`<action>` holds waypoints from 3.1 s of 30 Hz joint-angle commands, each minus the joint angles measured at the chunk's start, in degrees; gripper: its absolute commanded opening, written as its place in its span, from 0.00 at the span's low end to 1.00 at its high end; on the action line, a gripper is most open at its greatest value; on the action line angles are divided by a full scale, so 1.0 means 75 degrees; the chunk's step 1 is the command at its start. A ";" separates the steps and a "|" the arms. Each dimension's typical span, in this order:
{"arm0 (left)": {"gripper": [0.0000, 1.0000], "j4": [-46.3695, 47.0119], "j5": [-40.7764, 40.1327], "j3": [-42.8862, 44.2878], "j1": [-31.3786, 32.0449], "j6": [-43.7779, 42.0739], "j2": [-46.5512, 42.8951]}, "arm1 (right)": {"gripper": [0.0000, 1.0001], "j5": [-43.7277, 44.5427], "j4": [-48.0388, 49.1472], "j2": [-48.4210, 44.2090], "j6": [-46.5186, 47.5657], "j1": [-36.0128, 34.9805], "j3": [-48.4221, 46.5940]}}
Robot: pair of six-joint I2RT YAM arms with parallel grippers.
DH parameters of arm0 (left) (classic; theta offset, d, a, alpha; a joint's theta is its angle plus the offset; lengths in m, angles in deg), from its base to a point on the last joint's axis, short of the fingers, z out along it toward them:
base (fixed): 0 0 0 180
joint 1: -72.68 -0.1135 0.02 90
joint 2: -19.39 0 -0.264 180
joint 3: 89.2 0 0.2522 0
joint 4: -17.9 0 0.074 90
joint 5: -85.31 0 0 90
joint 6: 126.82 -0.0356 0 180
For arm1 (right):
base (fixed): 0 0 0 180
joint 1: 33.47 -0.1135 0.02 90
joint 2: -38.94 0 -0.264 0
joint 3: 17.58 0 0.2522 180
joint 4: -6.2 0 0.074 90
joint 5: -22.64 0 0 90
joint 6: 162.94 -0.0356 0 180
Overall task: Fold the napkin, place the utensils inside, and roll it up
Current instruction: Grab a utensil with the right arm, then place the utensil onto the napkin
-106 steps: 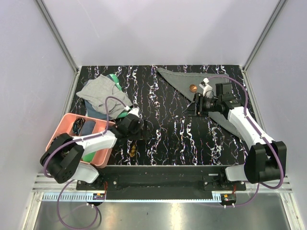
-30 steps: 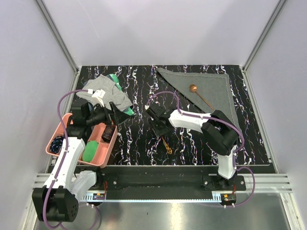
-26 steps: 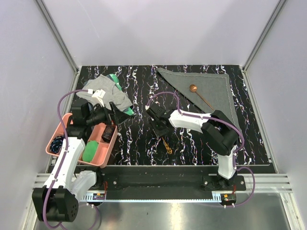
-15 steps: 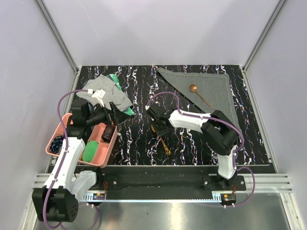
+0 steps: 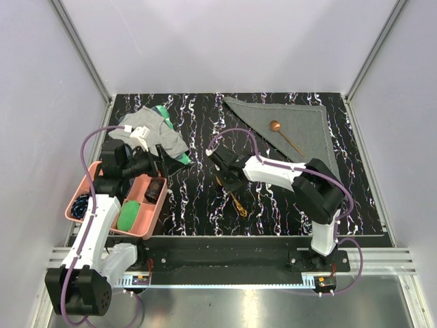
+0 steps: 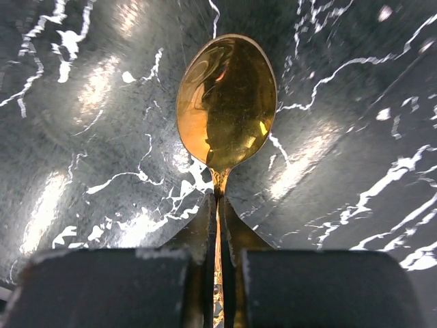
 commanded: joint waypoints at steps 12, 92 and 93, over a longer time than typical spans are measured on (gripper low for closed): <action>0.99 0.0408 -0.0360 0.0289 -0.0042 -0.0141 0.0197 | 0.00 0.0342 0.0467 -0.0903 0.2580 0.2067 -0.0224; 0.99 0.0244 -0.0407 0.0219 -0.0135 -0.0117 0.0372 | 0.48 -0.0924 0.1312 -0.0148 0.4827 0.5140 -0.1914; 0.99 0.0233 -0.0407 0.0219 -0.0135 -0.0094 0.0407 | 0.50 -0.0831 0.1323 -0.0431 0.4485 0.5152 -0.1749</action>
